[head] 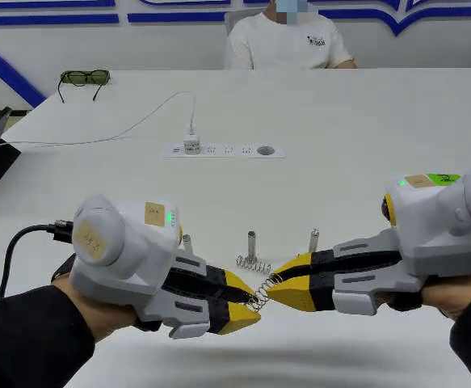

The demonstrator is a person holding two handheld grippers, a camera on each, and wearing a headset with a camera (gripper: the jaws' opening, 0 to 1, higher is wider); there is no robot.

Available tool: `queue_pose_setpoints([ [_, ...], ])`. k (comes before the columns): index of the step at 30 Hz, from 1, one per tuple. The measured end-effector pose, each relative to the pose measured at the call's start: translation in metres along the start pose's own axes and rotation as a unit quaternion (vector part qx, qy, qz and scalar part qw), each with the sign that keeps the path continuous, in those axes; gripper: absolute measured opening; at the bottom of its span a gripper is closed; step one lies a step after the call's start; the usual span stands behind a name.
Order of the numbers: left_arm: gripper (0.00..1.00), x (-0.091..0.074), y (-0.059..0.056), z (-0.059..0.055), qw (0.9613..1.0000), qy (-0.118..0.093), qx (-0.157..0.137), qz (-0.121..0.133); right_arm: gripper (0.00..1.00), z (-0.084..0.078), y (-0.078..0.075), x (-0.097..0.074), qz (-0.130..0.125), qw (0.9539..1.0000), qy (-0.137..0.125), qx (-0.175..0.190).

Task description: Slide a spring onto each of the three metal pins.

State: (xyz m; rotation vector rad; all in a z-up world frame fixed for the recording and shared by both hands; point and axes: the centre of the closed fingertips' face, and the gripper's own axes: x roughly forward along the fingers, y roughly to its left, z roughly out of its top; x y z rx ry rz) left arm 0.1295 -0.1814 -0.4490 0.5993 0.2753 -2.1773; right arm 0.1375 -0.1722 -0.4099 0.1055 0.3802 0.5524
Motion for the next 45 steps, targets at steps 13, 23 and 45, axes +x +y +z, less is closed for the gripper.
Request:
queue_pose_setpoints([
  [13, 0.10, -0.007, 0.008, -0.001, 0.9994, -0.020, -0.022, 0.020, 0.12, 0.012, -0.005, 0.017, -0.011, 0.9991, 0.006, -0.040],
  [23, 0.18, -0.018, 0.018, -0.004, 0.9970, -0.046, -0.039, 0.050, 0.11, 0.020, -0.014, 0.032, -0.017, 0.9984, 0.010, -0.052],
  [45, 0.51, -0.070, 0.042, -0.036, 0.9728, -0.090, -0.109, 0.184, 0.12, 0.030, -0.028, 0.052, -0.031, 0.9972, 0.010, -0.067],
])
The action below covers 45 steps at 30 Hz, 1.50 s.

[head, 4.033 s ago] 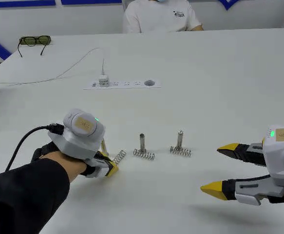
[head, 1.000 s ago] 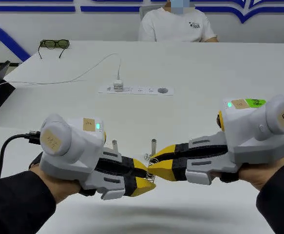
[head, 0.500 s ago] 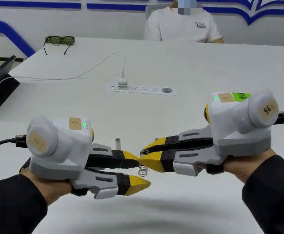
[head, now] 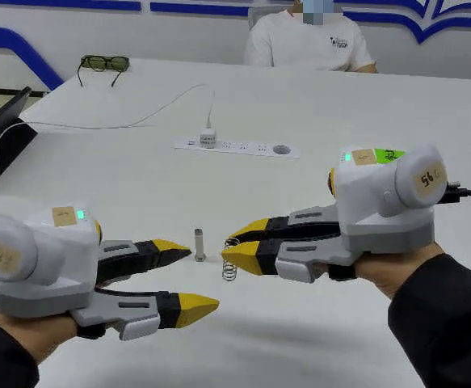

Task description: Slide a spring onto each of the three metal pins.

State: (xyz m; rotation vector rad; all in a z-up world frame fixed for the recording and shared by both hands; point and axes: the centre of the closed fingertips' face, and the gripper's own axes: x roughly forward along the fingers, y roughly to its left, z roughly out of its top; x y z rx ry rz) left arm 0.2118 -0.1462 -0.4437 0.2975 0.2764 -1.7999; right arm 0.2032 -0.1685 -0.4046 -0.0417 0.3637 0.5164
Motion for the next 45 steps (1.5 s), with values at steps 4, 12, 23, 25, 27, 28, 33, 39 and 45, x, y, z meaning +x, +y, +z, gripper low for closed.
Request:
queue_pose_setpoints([
  [4, 0.57, -0.007, 0.004, -0.004, 0.9998, 0.001, -0.001, 0.019, 0.12, 0.002, -0.004, 0.005, -0.004, 1.0000, -0.004, -0.003],
  [12, 0.63, -0.012, 0.017, -0.003, 0.9985, -0.016, -0.025, 0.046, 0.12, 0.014, -0.023, 0.019, -0.022, 0.9996, -0.014, -0.010],
  [23, 0.68, -0.013, 0.022, 0.000, 0.9975, -0.027, -0.029, 0.058, 0.12, 0.029, -0.056, 0.043, -0.069, 0.9968, -0.027, -0.029],
  [25, 0.69, -0.013, 0.022, -0.001, 0.9974, -0.028, -0.030, 0.059, 0.12, 0.028, -0.062, 0.047, -0.079, 0.9961, -0.023, -0.031],
  [27, 0.69, -0.014, 0.022, -0.001, 0.9973, -0.029, -0.032, 0.059, 0.12, 0.028, -0.064, 0.053, -0.080, 0.9961, -0.021, -0.032],
  [28, 0.70, -0.014, 0.022, -0.001, 0.9972, -0.029, -0.033, 0.060, 0.12, 0.028, -0.066, 0.055, -0.082, 0.9959, -0.020, -0.033],
  [33, 0.70, -0.014, 0.024, -0.002, 0.9970, -0.029, -0.035, 0.062, 0.11, 0.019, -0.076, 0.067, -0.089, 0.9954, -0.011, -0.033],
  [39, 0.70, -0.014, 0.024, -0.005, 0.9970, -0.025, -0.038, 0.063, 0.11, 0.004, -0.085, 0.077, -0.093, 0.9955, -0.001, -0.017],
  [45, 0.69, -0.013, 0.024, -0.008, 0.9971, -0.021, -0.040, 0.061, 0.11, 0.001, -0.088, 0.080, -0.098, 0.9950, 0.001, -0.017],
])
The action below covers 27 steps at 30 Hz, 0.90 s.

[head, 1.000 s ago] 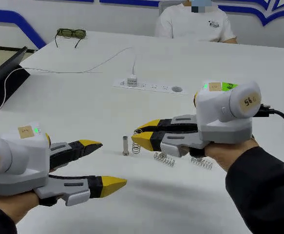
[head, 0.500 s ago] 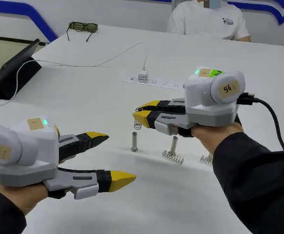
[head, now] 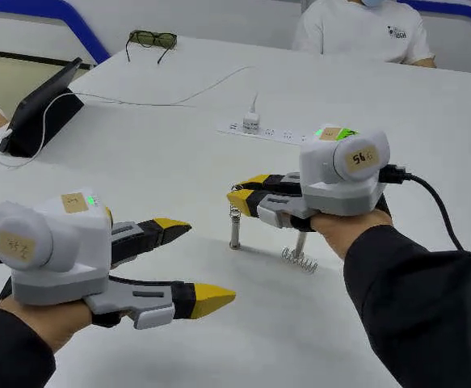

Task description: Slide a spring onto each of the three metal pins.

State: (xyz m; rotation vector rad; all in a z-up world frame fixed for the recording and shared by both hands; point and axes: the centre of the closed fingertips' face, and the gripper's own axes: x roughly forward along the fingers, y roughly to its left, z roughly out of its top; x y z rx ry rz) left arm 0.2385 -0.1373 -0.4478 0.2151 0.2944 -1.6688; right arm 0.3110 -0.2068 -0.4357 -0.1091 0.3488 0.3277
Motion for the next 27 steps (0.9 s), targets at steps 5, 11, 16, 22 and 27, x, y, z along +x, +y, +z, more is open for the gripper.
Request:
queue_pose_setpoints([
  [5, 0.69, 0.000, 0.001, -0.002, 1.0000, 0.002, -0.002, -0.001, 0.11, -0.006, -0.002, 0.002, -0.001, 1.0000, 0.006, 0.004],
  [11, 0.68, 0.000, 0.000, -0.004, 1.0000, 0.004, -0.005, -0.003, 0.12, -0.006, -0.001, 0.002, 0.001, 0.9999, -0.001, 0.014],
  [16, 0.67, 0.001, 0.000, -0.006, 0.9999, 0.006, -0.006, -0.005, 0.12, -0.006, -0.001, 0.002, -0.002, 0.9999, -0.002, 0.016],
  [22, 0.67, 0.001, 0.000, -0.007, 0.9999, 0.007, -0.008, -0.005, 0.12, -0.009, 0.000, 0.001, -0.001, 0.9998, 0.002, 0.020],
  [27, 0.67, 0.001, 0.001, -0.008, 0.9999, 0.007, -0.010, -0.005, 0.12, -0.014, 0.000, 0.002, -0.002, 0.9997, 0.005, 0.023],
])
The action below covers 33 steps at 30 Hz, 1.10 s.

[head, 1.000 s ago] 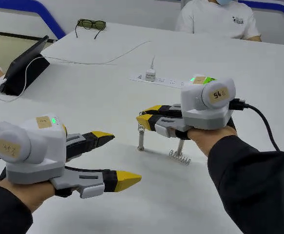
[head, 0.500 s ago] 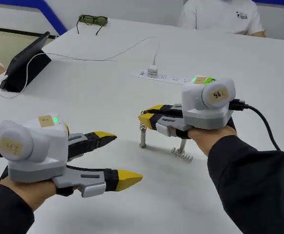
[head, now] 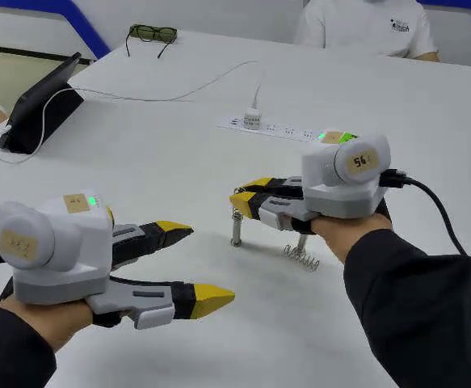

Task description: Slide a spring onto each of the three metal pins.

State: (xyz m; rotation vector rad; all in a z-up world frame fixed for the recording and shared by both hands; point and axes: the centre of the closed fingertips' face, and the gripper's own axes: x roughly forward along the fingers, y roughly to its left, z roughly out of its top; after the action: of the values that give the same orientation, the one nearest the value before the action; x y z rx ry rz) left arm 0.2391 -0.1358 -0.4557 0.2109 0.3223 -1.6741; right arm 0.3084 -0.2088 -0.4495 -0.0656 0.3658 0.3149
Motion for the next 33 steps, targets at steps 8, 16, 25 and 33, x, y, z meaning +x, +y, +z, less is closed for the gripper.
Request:
queue_pose_setpoints([
  [8, 0.67, 0.000, 0.001, -0.001, 1.0000, 0.001, -0.002, 0.000, 0.12, -0.012, 0.001, 0.006, -0.003, 0.9999, 0.011, -0.008],
  [16, 0.66, 0.001, 0.001, -0.003, 1.0000, 0.002, -0.004, -0.001, 0.12, -0.028, -0.002, 0.013, -0.019, 0.9989, 0.041, -0.011],
  [25, 0.66, 0.002, 0.002, -0.006, 1.0000, 0.004, -0.007, -0.001, 0.12, -0.041, 0.000, 0.019, -0.021, 0.9977, 0.064, -0.011],
  [33, 0.66, 0.002, 0.003, -0.007, 1.0000, 0.006, -0.007, 0.000, 0.12, -0.046, -0.001, 0.020, -0.023, 0.9970, 0.073, -0.008],
])
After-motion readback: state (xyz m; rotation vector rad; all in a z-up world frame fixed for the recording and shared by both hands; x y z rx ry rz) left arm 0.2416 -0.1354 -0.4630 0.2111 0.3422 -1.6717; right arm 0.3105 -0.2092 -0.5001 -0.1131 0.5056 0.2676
